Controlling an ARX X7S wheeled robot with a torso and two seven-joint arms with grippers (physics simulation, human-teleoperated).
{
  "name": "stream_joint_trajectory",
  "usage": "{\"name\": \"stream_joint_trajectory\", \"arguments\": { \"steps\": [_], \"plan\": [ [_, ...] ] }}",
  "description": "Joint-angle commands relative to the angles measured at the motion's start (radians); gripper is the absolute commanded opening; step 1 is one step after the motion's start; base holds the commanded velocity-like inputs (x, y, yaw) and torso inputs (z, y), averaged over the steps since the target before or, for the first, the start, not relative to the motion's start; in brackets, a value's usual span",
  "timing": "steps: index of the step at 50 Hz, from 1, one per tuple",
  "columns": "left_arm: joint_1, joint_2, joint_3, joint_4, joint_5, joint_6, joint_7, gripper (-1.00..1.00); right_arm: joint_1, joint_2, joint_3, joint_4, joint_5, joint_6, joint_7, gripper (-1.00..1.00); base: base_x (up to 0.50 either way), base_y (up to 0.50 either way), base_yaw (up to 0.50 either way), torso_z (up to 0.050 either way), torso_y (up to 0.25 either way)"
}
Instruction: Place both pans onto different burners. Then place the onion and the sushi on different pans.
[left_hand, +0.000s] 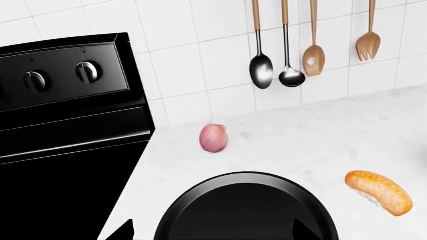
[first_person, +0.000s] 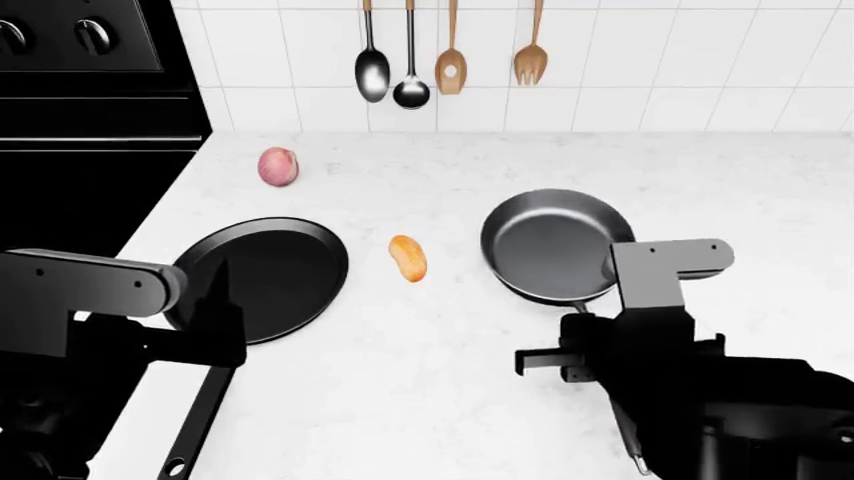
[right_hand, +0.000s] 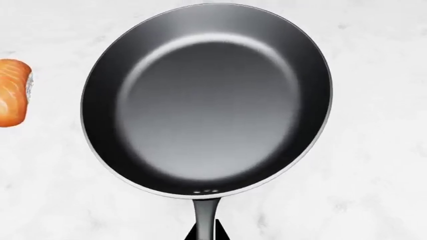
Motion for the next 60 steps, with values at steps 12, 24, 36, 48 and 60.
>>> {"name": "stream_joint_trajectory", "arguments": {
  "steps": [12,24,36,48,60],
  "plan": [
    [0.020,0.009,0.006,-0.026,-0.049,0.014,-0.010,1.00,0.096,0.082,0.068,-0.146,0.188,-0.021,0.166,-1.00,0.00,0.00,0.00,0.000,0.003],
    [-0.168,-0.003,0.110,-0.343,-0.536,-0.105,-0.369,1.00,0.090,0.110,0.085,-0.162,0.186,-0.029,0.151,-1.00,0.00,0.00,0.00,0.000,0.002],
    [-0.190,-0.030,0.188,-0.392,-0.602,-0.115,-0.471,1.00,0.062,0.121,0.100,-0.148,0.143,-0.037,0.097,-1.00,0.00,0.00,0.00,0.001,0.002],
    [-0.125,-0.006,0.187,-0.391,-0.529,-0.091,-0.423,1.00,0.060,0.124,0.090,-0.156,0.146,-0.043,0.105,-1.00,0.00,0.00,0.00,0.000,0.002],
    [-0.070,0.020,0.211,-0.410,-0.442,-0.071,-0.372,1.00,0.054,0.127,0.084,-0.154,0.126,-0.046,0.082,-1.00,0.00,0.00,0.00,0.001,0.002]
  ]
}}
